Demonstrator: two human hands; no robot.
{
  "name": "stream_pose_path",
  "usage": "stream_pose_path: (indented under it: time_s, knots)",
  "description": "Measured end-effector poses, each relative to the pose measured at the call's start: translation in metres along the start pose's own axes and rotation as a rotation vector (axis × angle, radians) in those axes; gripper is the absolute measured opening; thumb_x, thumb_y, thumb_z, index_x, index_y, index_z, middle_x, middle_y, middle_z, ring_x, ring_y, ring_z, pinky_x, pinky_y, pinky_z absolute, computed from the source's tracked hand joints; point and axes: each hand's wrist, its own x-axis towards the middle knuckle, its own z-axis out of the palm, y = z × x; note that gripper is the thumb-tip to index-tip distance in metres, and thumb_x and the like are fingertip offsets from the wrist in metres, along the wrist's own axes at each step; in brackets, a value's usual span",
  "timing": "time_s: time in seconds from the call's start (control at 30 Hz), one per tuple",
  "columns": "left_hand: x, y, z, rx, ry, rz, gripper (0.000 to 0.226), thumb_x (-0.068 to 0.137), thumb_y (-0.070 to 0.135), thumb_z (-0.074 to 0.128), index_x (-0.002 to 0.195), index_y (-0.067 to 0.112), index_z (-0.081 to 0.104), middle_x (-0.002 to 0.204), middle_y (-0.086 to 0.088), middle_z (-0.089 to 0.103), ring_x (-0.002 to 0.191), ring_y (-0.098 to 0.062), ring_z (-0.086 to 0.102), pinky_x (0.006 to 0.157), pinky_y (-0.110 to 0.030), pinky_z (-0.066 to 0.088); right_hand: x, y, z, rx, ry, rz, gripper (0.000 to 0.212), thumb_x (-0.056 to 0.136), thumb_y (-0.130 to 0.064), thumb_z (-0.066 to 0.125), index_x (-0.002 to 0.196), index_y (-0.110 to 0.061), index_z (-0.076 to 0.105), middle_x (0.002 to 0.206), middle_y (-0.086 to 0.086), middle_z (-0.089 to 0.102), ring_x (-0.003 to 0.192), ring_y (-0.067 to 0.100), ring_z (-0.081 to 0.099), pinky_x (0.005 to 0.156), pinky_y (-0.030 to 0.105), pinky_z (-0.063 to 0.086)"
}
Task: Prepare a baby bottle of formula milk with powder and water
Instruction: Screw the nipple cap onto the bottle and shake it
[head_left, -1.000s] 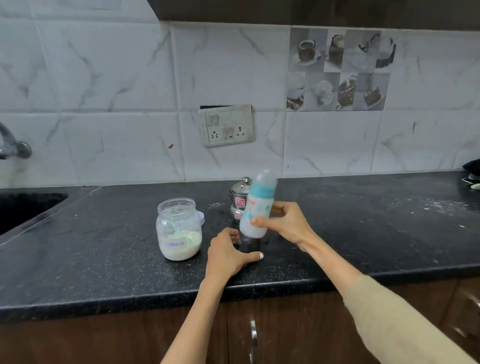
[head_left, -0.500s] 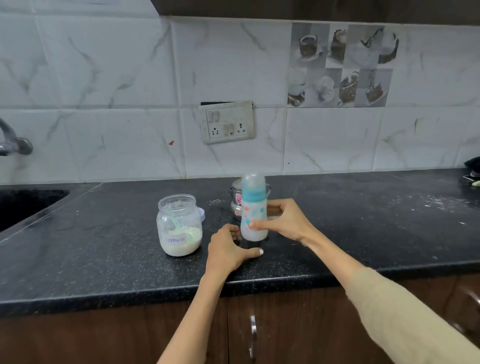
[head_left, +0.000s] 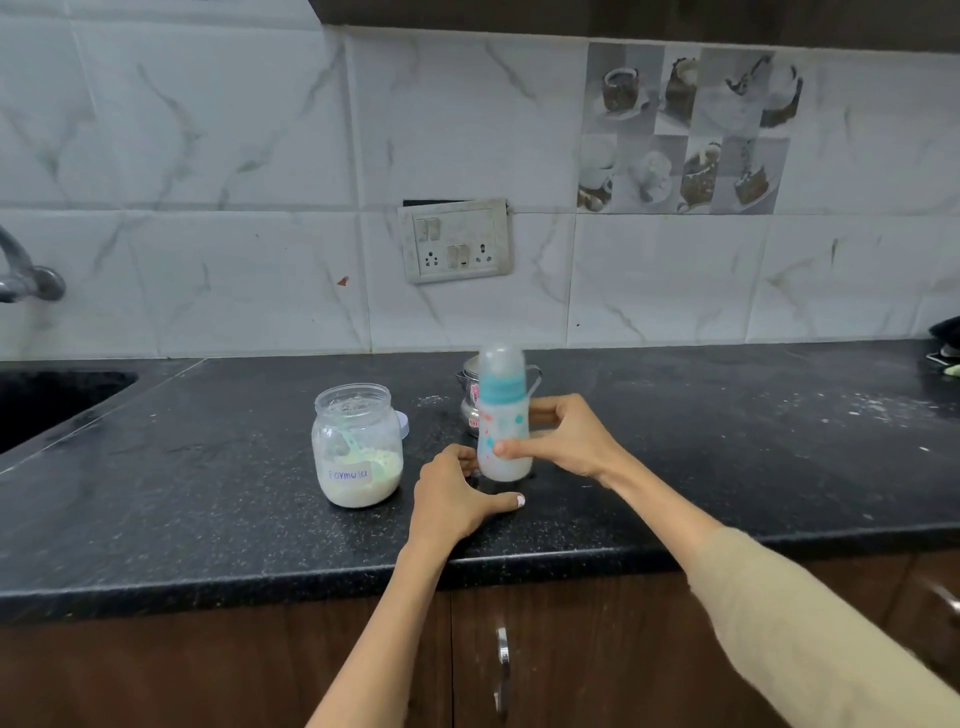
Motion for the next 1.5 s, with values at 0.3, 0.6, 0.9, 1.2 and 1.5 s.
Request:
stream_pose_path:
  time_s: [0.3,0.6,0.9,1.2,1.5]
  knots:
    - [0.001,0.001,0.000,0.008,0.003,-0.003,0.082,0.055,0.039,0.089,0.123,0.013,0.053,0.122,-0.002,0.063,0.110,-0.015,0.059,0.092,-0.026,0.045,-0.002,0.000,-0.001,0.102,0.033,0.031,0.038,0.068,-0.014,0.083,0.105,-0.017,0.071,0.102,-0.004,0.074,0.099,0.011,0.069,0.081,0.029,0.058]
    - [0.000,0.001,0.000,0.008,0.000,-0.008,0.080,0.054,0.039,0.089,0.121,0.014,0.054,0.122,-0.002,0.063,0.110,-0.015,0.060,0.091,-0.025,0.045,-0.001,0.002,-0.002,0.091,0.025,0.030,0.041,0.067,-0.016,0.084,0.106,-0.016,0.072,0.105,-0.003,0.074,0.100,0.009,0.069,0.084,0.030,0.057]
    - [-0.001,0.002,-0.002,0.003,-0.004,0.007,0.077,0.056,0.038,0.089,0.120,0.014,0.055,0.122,-0.003,0.064,0.109,-0.014,0.060,0.090,-0.024,0.046,-0.006,0.008,0.003,0.051,0.011,0.028,0.044,0.067,-0.014,0.084,0.109,-0.015,0.071,0.102,-0.007,0.073,0.093,-0.004,0.067,0.075,0.013,0.053]
    - [-0.003,0.003,-0.005,-0.099,-0.030,0.030,0.073,0.063,0.033,0.086,0.125,0.013,0.053,0.126,-0.003,0.062,0.105,-0.009,0.057,0.085,-0.018,0.042,-0.009,0.019,0.013,0.082,0.007,0.057,0.055,0.069,-0.015,0.083,0.121,-0.014,0.064,0.112,-0.006,0.068,0.100,0.001,0.065,0.082,0.019,0.054]
    - [-0.004,0.003,-0.006,-0.135,-0.034,0.033,0.062,0.070,0.023,0.082,0.124,0.012,0.054,0.128,-0.004,0.061,0.112,-0.012,0.057,0.086,-0.016,0.039,-0.008,0.031,0.019,0.107,-0.030,0.121,0.061,0.067,-0.016,0.084,0.124,-0.011,0.062,0.119,0.002,0.068,0.108,0.013,0.066,0.096,0.037,0.052]
